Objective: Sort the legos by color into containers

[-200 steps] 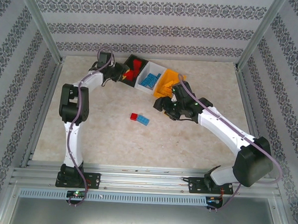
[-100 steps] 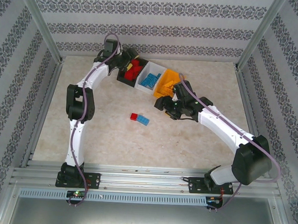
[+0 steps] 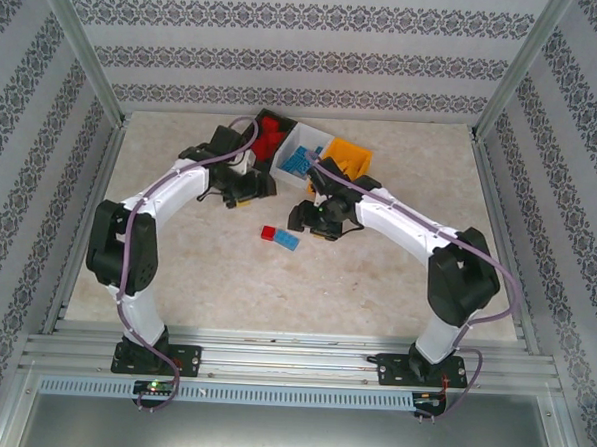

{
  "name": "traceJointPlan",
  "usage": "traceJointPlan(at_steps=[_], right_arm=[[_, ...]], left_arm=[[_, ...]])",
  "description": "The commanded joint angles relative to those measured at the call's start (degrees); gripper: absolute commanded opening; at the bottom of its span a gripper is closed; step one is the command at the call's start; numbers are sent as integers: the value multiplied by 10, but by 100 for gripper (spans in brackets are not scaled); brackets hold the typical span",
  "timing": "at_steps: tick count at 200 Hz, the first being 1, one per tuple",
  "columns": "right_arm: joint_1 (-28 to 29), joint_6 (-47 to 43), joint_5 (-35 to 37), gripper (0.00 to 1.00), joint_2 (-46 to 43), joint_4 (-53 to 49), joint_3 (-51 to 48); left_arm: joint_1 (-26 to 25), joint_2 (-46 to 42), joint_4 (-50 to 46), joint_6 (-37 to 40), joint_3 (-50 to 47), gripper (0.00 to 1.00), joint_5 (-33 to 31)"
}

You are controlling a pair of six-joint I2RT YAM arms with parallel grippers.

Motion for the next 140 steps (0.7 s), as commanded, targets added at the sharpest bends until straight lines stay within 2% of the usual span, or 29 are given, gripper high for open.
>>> traceJointPlan(at_steps=[1, 29, 58, 108, 140], right_arm=[[2, -31, 21, 63, 14, -39, 27], [3, -1, 19, 63, 4, -21, 7], [3, 16, 19, 63, -29, -7, -29], [4, 33, 20, 63, -96, 15, -90], [6, 46, 22, 63, -132, 28, -126]], left_arm=[[-21, -10, -60, 80, -28, 79, -8], [-51, 5, -105, 131, -31, 83, -41], [-75, 25, -106, 141, -26, 83, -62], [-97, 88, -133, 108, 36, 82, -127], [-97, 127, -137, 84, 78, 82, -122]])
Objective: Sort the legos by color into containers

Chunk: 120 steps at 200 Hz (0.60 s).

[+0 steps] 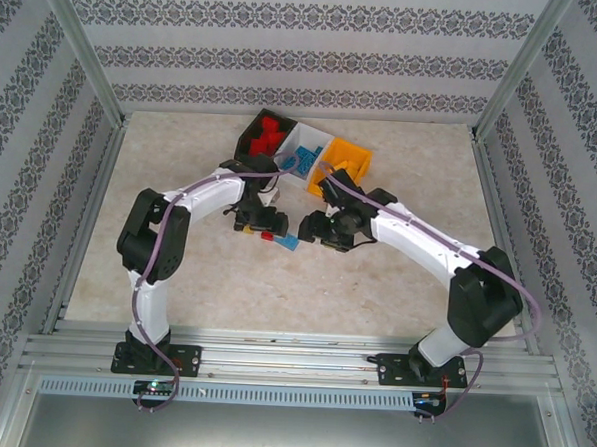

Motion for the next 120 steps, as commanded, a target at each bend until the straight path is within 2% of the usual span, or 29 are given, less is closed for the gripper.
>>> traceJointPlan(at_steps=[1, 40, 74, 120], right_arm=[[3, 19, 10, 63, -30, 16, -28], [3, 28, 11, 63, -52, 28, -62], [3, 30, 11, 63, -57, 37, -70], [5, 34, 9, 63, -54, 47, -65]], left_arm=[[-4, 22, -30, -25, 36, 82, -17], [-4, 55, -34, -41, 66, 81, -9], [-3, 70, -62, -31, 66, 78, -58], [1, 69, -63, -28, 42, 73, -65]])
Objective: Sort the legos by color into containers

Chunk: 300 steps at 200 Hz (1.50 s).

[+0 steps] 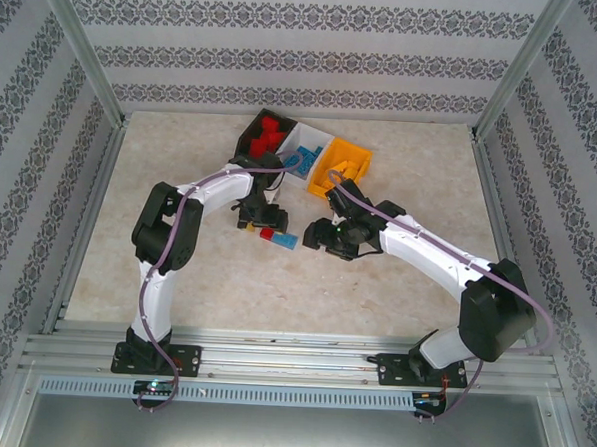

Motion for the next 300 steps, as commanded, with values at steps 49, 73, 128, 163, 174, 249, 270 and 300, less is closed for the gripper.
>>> traceJointPlan(at_steps=[49, 73, 128, 163, 174, 249, 270, 300], right_arm=[[14, 12, 9, 63, 13, 18, 11], [24, 10, 7, 63, 34, 16, 31], [39, 8, 10, 63, 66, 8, 68], [42, 8, 7, 63, 86, 9, 88], [44, 8, 7, 63, 92, 8, 95], [46, 4, 11, 63, 109, -6, 129], [44, 3, 11, 63, 110, -12, 130], [43, 3, 12, 63, 109, -11, 125]], left_arm=[[13, -34, -28, 8, -70, 62, -32], [25, -57, -26, 16, -92, 63, -26], [44, -106, -23, 39, -139, 76, 12], [48, -121, -18, 58, -103, 84, 36], [48, -115, -20, 69, -82, 84, 40], [47, -35, -17, 108, -24, 78, 29], [43, -17, -20, 110, -12, 77, 29], [39, -4, -16, 112, -14, 74, 25]])
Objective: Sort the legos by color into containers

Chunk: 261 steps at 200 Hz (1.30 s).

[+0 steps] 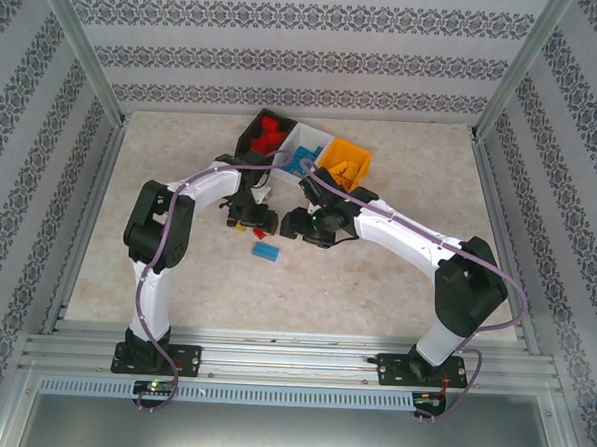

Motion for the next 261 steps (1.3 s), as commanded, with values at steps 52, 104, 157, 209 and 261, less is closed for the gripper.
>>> traceJointPlan(at_steps=[52, 104, 157, 209, 261], right_arm=[[2, -2, 11, 63, -1, -13, 4], [1, -1, 13, 63, -11, -9, -10], [-3, -5, 14, 63, -22, -8, -18], [-18, -13, 12, 63, -51, -27, -24], [-47, -12, 0, 63, -94, -32, -51]], left_arm=[[-4, 18, 7, 10, -5, 61, 0], [-5, 14, 9, 1, -16, 43, 14], [28, -28, 26, -61, -38, 39, 69], [113, -38, 117, -207, 7, 41, 183], [158, 45, 337, -430, 94, 41, 229]])
